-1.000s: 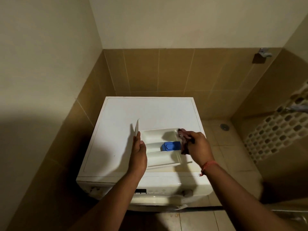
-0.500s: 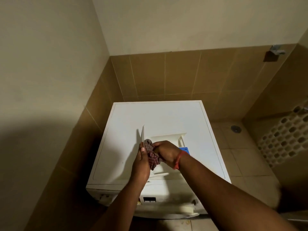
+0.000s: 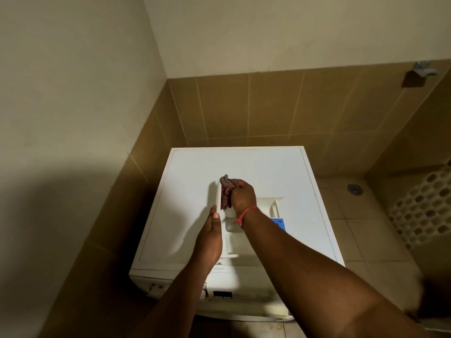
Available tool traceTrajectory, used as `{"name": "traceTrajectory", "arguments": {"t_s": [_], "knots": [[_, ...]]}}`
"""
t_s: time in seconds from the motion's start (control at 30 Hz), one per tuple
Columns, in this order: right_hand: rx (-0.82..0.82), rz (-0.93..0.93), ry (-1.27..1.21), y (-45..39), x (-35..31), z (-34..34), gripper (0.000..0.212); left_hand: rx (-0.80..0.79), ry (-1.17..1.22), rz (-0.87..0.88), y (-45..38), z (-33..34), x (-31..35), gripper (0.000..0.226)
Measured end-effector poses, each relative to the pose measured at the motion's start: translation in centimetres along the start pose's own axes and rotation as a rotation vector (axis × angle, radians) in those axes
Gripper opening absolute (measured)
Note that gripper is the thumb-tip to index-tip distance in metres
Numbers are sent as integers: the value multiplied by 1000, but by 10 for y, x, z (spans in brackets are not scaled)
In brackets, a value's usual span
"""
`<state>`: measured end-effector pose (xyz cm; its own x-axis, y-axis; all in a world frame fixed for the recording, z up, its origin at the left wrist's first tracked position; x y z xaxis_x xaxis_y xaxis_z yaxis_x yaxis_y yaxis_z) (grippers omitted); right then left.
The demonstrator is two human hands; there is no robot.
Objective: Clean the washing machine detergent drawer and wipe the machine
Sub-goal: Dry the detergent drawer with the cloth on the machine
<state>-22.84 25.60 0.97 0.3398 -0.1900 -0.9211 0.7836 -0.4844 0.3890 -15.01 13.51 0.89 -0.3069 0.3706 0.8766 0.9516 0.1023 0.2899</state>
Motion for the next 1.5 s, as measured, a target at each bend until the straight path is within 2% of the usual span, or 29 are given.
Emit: {"name": "traceTrajectory", "arguments": {"t_s": [0.1,0.17,0.2,0.3,0.37,0.53,0.63,0.73,0.93,1.07,1.13,1.23,1.3,1.43,1.5], "knots": [[139,4,-170,7,-11,-2,24,-11,-3,-8,0,0,0,50],[271,-37,-128,0,-13,-10,24,-10,0,-10,-1,0,0,50],[244,-33,-59,-6,-11,-11,24,-11,2,-13,-1,0,0,50],[-89,-4,94,-4,-9,1,29,-20,6,-17,0,0,0,50],[-192,12,143,0,-9,2,31,-10,20,-27,0,0,2,50],[-316,82,105,4,-2,-6,28,-3,29,-32,0,1,-2,51],[-332,72,100,19,0,-9,24,-5,35,-22,1,2,-2,51],[-310,98,46,44,14,-18,32,-5,54,-16,0,3,-1,50],[-394,70,100,101,42,-47,48,-7,141,-69,-9,7,-11,51],[-389,-29,220,108,35,-55,44,-9,242,-108,-5,7,-10,46],[-391,-28,181,111,32,-61,45,-18,260,-108,-5,8,-9,46],[-204,-91,80,112,38,-72,46,-31,262,-100,-6,8,-9,48],[-92,-266,220,118,50,-73,43,-36,255,-98,-8,8,-10,49],[-180,-546,451,138,63,-61,38,-47,316,-106,-8,5,-12,44],[-210,-563,486,135,54,-62,34,-53,326,-115,-9,5,-14,44]]}}
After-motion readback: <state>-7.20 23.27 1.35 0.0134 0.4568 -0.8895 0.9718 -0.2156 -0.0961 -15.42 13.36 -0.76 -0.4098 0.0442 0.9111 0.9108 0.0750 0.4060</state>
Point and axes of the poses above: each hand's wrist, its own y-axis away from the middle knuckle, its own z-axis out of the palm, x = y × z, the point moved 3 cm from there along -y, towards the middle knuckle, and after that the axes turned 9 degrees about x, right-handed, at the moved point
